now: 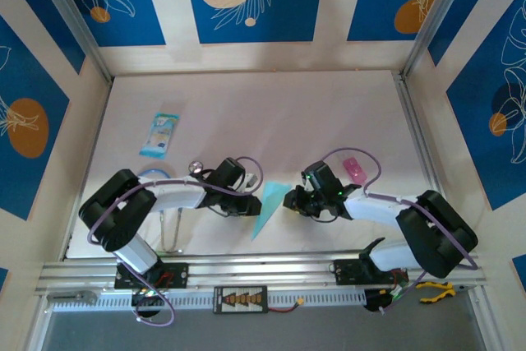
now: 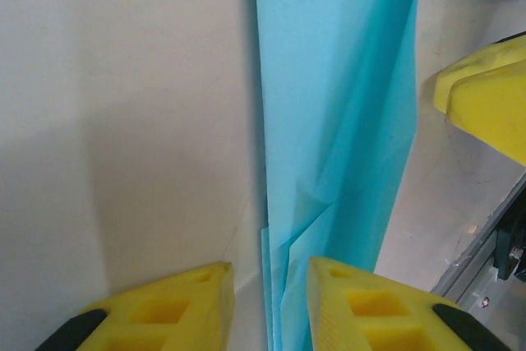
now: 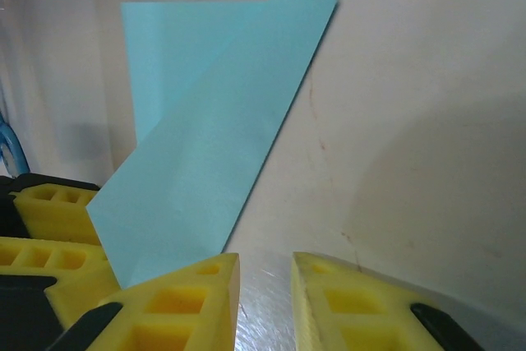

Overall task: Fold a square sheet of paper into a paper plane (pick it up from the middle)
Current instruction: Perform the fifth fold on the wing at the bottom-center of the table.

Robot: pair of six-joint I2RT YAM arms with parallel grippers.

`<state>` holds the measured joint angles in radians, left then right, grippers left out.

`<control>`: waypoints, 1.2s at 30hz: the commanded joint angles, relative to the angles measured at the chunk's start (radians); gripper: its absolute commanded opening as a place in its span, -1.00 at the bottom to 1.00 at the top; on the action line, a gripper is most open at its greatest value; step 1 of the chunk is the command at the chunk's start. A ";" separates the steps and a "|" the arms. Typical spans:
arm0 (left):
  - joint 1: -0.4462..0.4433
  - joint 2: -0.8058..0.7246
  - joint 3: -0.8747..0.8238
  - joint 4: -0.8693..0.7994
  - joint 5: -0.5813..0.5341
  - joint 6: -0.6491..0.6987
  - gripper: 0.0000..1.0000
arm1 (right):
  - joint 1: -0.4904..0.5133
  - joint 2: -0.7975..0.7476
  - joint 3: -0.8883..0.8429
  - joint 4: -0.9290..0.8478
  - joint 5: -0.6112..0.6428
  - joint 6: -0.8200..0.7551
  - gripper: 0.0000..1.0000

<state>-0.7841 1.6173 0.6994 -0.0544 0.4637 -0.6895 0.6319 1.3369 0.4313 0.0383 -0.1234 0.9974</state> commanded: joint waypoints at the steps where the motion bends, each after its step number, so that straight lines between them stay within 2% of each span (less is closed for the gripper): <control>1: -0.033 0.036 0.028 0.050 0.040 0.010 -0.42 | 0.010 0.015 0.013 0.021 -0.019 0.013 -0.51; 14: -0.046 0.036 0.025 0.101 0.052 -0.021 -0.52 | 0.040 0.091 0.024 0.089 -0.044 0.019 -0.67; 28: -0.047 0.074 0.024 0.165 0.078 -0.056 -0.47 | 0.052 0.131 0.034 0.113 -0.061 0.016 -0.67; 36: -0.048 0.087 0.006 0.250 0.109 -0.098 -0.57 | 0.054 0.140 0.031 0.122 -0.065 0.017 -0.68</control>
<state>-0.8272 1.6932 0.7044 0.1341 0.5369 -0.7689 0.6628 1.4330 0.4469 0.1123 -0.1535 1.0050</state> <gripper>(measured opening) 0.220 0.162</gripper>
